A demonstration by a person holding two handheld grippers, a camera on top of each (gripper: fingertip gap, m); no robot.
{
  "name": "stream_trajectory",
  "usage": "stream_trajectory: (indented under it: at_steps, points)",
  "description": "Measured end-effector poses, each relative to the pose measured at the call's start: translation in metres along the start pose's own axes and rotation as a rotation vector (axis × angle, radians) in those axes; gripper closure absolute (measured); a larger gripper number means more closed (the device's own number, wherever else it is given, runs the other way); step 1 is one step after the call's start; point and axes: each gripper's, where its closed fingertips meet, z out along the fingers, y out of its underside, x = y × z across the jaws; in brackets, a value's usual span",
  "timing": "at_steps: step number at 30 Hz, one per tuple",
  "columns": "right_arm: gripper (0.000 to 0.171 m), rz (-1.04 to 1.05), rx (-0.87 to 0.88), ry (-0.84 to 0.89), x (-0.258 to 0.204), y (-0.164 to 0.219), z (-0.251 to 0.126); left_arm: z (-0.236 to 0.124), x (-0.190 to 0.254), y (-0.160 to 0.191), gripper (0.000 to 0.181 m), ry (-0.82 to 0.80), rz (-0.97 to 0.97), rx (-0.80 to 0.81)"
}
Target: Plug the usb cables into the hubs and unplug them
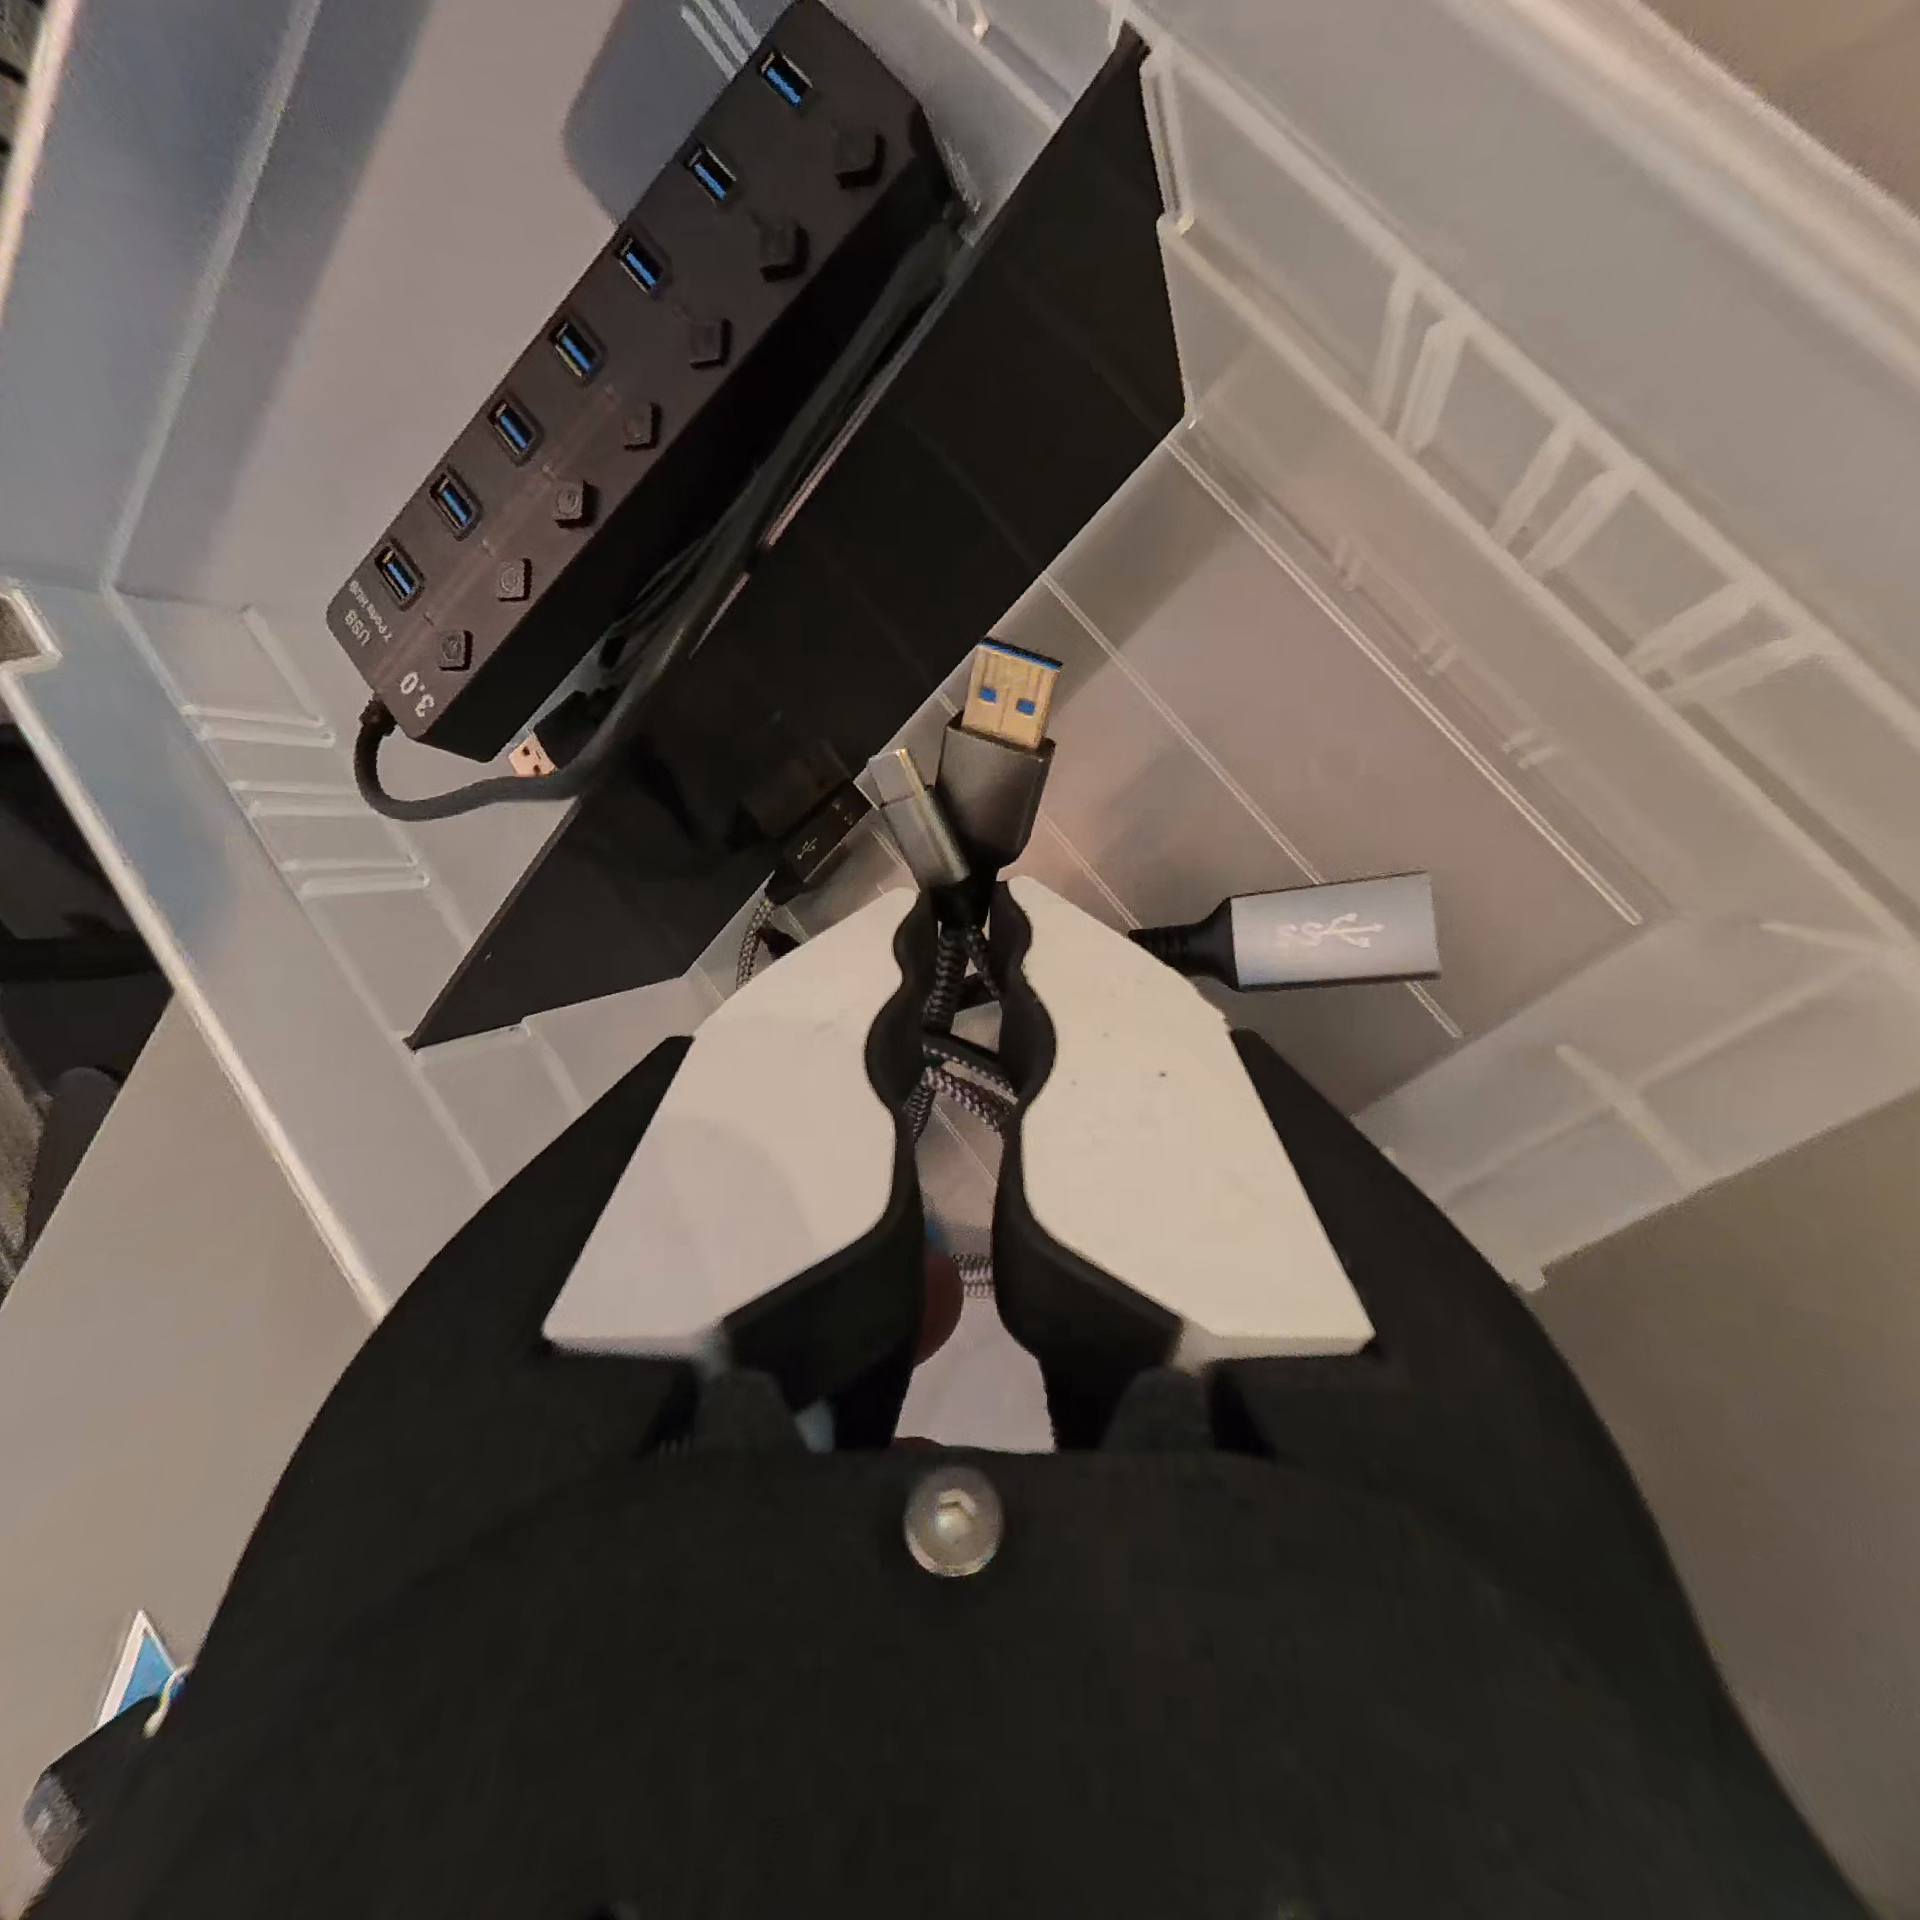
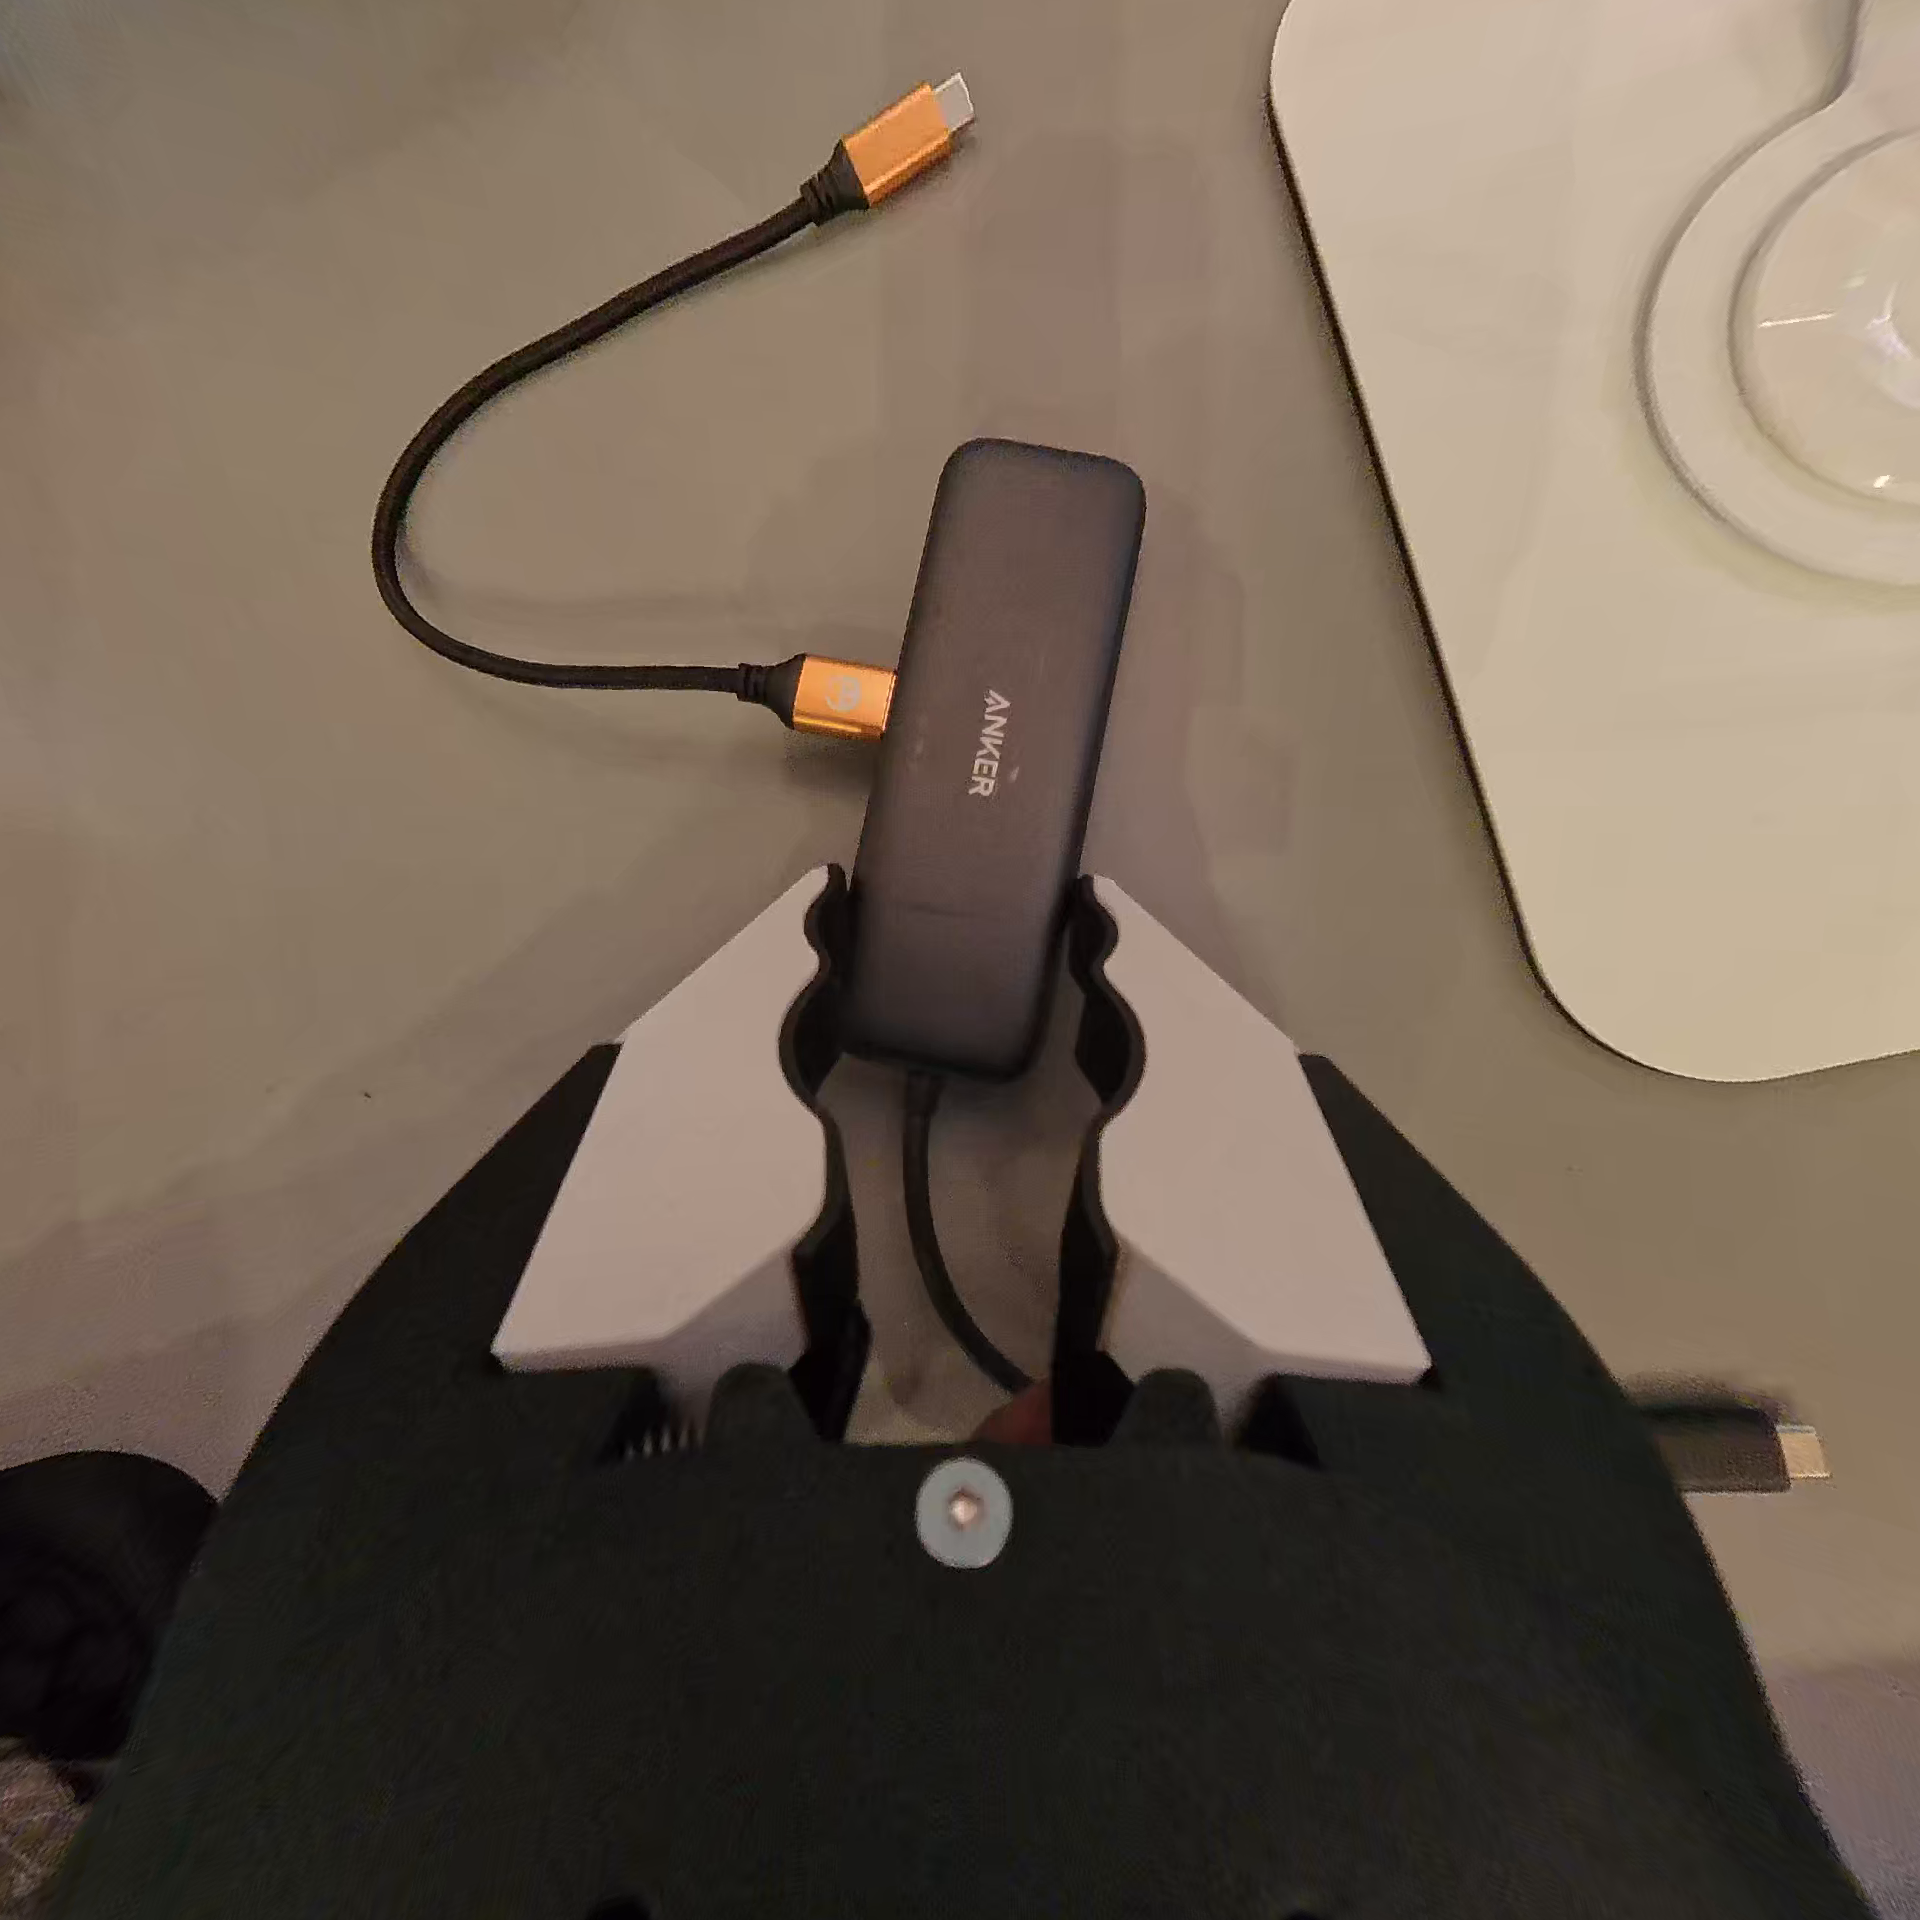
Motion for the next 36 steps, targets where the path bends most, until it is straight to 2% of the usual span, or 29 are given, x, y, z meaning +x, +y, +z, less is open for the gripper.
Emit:
stream_trajectory:
  at_steps: [10,20,23,33,36]
  points:
    - [0.131,-0.004,-0.011,-0.008,-0.001,0.003,0.001,0.009,0.022,0.018,0.172,0.093,0.121,-0.092]
    - [0.131,0.001,-0.007,-0.015,-0.001,0.004,0.003,0.001,0.031,0.017,0.174,0.216,0.093,-0.063]
    - [0.131,0.002,-0.003,-0.016,-0.001,0.004,0.002,-0.001,0.024,0.017,0.177,0.182,0.102,-0.049]
    - [0.129,-0.041,-0.031,-0.013,-0.005,0.008,0.003,-0.051,-0.015,-0.017,0.177,0.080,-0.074,0.238]
    - [0.117,-0.056,-0.041,-0.019,-0.009,0.008,0.004,-0.071,-0.027,-0.028,0.177,0.050,-0.128,0.324]
